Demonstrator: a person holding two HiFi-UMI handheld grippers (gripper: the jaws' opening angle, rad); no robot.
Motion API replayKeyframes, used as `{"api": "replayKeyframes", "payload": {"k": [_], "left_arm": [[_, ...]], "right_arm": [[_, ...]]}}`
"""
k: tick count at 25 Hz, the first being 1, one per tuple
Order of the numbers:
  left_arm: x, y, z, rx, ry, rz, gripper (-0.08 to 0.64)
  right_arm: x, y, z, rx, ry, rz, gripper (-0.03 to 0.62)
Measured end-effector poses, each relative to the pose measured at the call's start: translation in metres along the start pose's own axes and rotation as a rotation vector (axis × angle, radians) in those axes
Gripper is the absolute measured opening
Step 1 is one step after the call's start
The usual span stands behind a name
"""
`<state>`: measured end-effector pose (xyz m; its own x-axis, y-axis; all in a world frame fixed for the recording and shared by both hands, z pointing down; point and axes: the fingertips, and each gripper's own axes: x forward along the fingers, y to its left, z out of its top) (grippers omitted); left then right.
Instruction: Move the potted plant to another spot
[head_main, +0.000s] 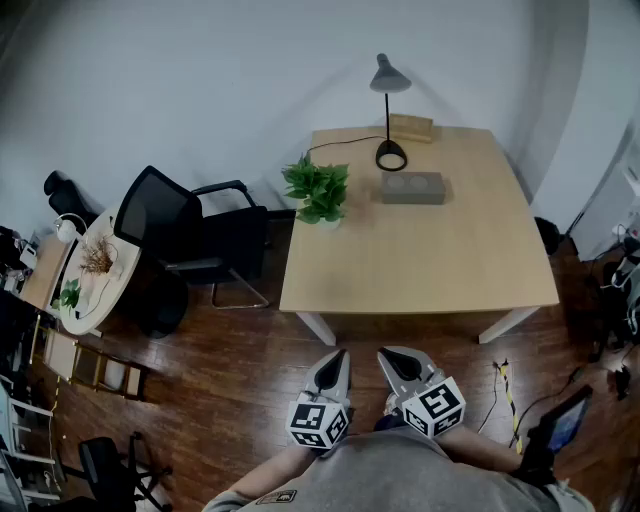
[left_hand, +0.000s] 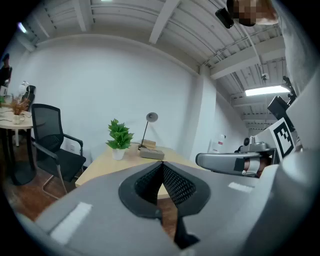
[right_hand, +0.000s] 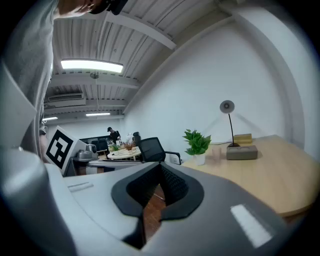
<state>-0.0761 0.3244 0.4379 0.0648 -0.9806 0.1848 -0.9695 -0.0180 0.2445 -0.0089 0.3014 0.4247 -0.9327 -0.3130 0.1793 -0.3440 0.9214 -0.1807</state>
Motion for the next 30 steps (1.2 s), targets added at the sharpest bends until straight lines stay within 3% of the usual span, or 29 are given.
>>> {"api": "replayKeyframes", "payload": {"k": [10,16,24,30], "left_arm": [[0.08,0.028,0.015,-0.021,0.032,0.04,-0.006],[0.133,0.081,0.023,-0.041,0.043,0.02,-0.006],[0.208,0.166,0.064,-0.025,0.043,-0.05,-0.006],[0.236,0.199,0.057,-0.053,0.09,-0.047,-0.006]], "right_arm": [[0.051,-0.076,0.007,0.038,0.039,0.008,0.006],[0.115,-0.109,0.009,0.044,0.06,-0.022,0.006],[0.21,-0.158,0.041,0.012,0.061,-0.111,0.006],[0.243,-0.18,0.033,0.031,0.111,-0.14,0.006]]}}
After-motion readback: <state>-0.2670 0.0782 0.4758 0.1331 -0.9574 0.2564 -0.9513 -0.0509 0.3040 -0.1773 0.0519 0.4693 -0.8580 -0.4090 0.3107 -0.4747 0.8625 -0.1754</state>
